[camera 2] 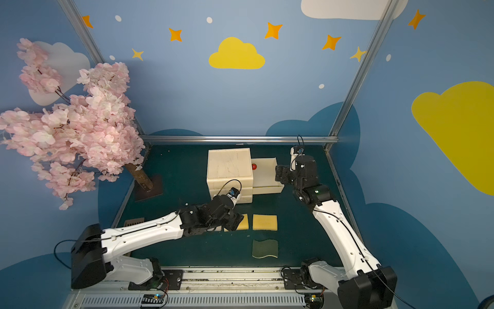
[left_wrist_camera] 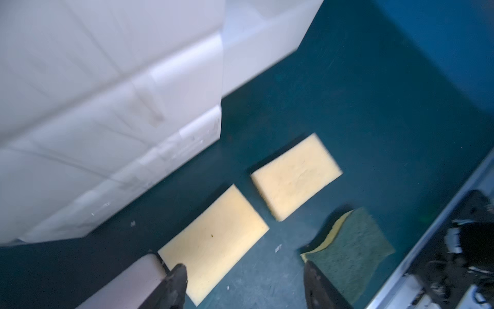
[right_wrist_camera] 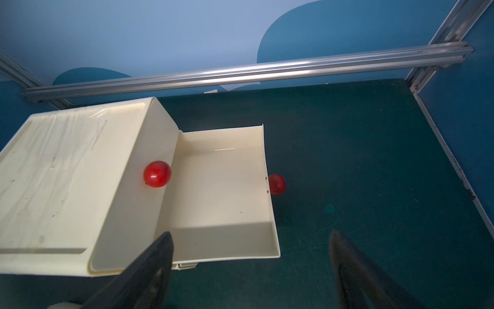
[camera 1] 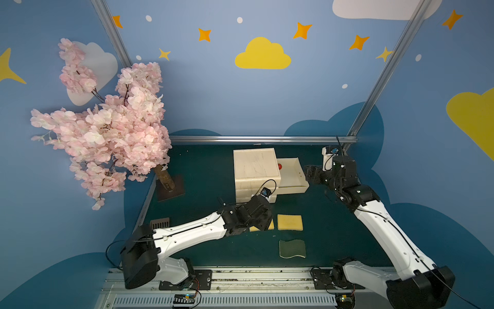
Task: Take the sponge out of the drawer
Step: Adjust the sponge at the center of the board, then close the drawer of the storage box.
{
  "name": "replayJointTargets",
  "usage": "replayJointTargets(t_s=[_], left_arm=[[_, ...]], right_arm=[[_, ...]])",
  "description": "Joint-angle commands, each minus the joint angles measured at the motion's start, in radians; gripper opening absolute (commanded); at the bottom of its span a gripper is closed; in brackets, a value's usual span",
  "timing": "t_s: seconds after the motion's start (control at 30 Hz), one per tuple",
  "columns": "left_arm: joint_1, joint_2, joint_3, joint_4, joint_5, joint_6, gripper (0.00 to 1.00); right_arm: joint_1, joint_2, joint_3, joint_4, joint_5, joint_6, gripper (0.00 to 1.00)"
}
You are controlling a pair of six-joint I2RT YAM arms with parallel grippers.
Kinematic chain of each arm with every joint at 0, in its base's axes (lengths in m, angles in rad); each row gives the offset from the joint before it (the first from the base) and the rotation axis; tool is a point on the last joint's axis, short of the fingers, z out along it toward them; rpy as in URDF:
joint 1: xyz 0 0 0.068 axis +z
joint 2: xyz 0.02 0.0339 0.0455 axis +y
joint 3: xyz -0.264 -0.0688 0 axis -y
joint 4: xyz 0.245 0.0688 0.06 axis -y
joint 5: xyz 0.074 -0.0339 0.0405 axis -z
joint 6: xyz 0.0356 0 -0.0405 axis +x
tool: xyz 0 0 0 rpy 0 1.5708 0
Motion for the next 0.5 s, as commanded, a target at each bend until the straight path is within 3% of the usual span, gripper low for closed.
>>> replayJointTargets(t_s=[0.0, 0.27, 0.47], left_arm=[[0.037, -0.08, 0.05, 0.009, -0.068, 0.074, 0.75], [0.267, -0.108, 0.156, 0.049, 0.052, 0.088, 0.78], [0.421, -0.045, 0.195, 0.055, 0.15, 0.036, 0.81]], right_arm=[[-0.005, 0.066, 0.074, -0.044, -0.042, -0.022, 0.9], [-0.007, 0.284, 0.221, -0.167, -0.164, -0.069, 0.84], [-0.037, 0.365, 0.256, -0.201, -0.151, -0.072, 0.83]])
